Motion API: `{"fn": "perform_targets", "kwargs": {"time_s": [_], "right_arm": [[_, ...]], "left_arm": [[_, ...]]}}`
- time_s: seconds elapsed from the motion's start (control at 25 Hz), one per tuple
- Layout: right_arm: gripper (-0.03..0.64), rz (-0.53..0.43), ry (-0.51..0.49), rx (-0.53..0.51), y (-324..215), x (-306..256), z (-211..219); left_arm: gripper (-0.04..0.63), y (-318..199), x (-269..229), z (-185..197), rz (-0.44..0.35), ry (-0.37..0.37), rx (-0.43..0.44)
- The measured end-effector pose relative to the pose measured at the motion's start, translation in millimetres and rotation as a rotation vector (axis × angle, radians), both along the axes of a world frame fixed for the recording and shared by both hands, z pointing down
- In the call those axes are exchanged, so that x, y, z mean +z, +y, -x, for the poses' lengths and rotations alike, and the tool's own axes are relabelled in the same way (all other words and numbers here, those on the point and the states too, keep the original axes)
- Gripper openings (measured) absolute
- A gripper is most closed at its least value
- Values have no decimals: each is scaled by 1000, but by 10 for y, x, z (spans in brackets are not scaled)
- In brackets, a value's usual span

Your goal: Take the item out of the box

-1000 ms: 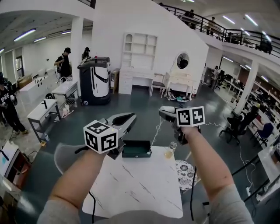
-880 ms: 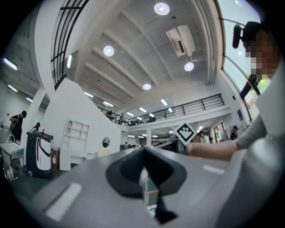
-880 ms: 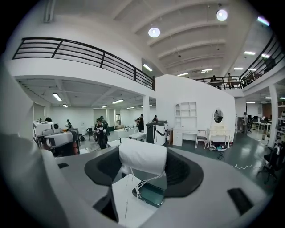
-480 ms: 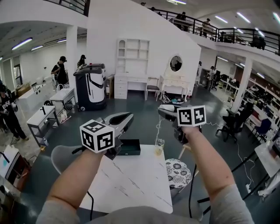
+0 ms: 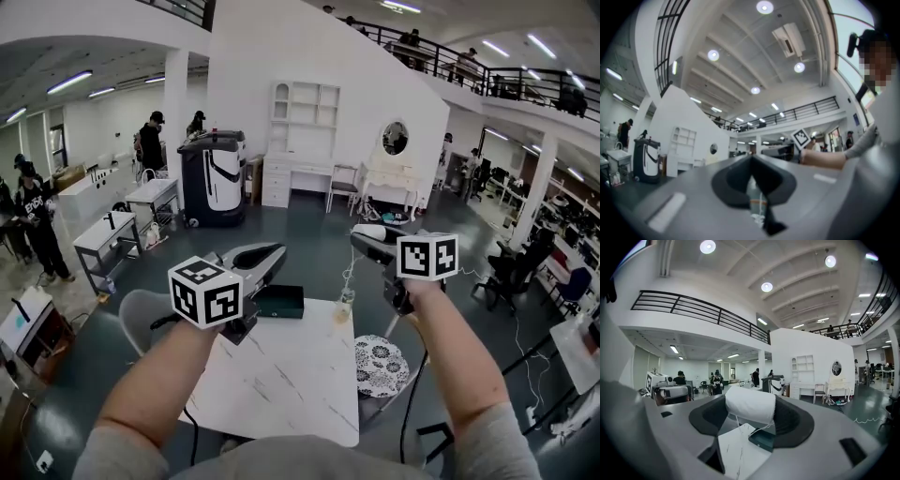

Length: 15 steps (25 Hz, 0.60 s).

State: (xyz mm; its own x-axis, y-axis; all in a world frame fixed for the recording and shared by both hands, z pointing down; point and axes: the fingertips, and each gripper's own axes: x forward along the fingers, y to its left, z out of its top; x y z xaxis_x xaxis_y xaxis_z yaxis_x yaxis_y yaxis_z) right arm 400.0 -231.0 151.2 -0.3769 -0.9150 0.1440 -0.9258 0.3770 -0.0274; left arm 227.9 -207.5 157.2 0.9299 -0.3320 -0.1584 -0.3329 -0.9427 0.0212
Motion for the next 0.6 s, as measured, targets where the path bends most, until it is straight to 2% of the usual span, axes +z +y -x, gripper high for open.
{"fn": "perform_targets", "kwargs": {"time_s": [0.6], "right_arm": [[290,-36,-34,-125,380,220,263]], "left_arm": [[3,295,327,434,51,-36,-73]]}}
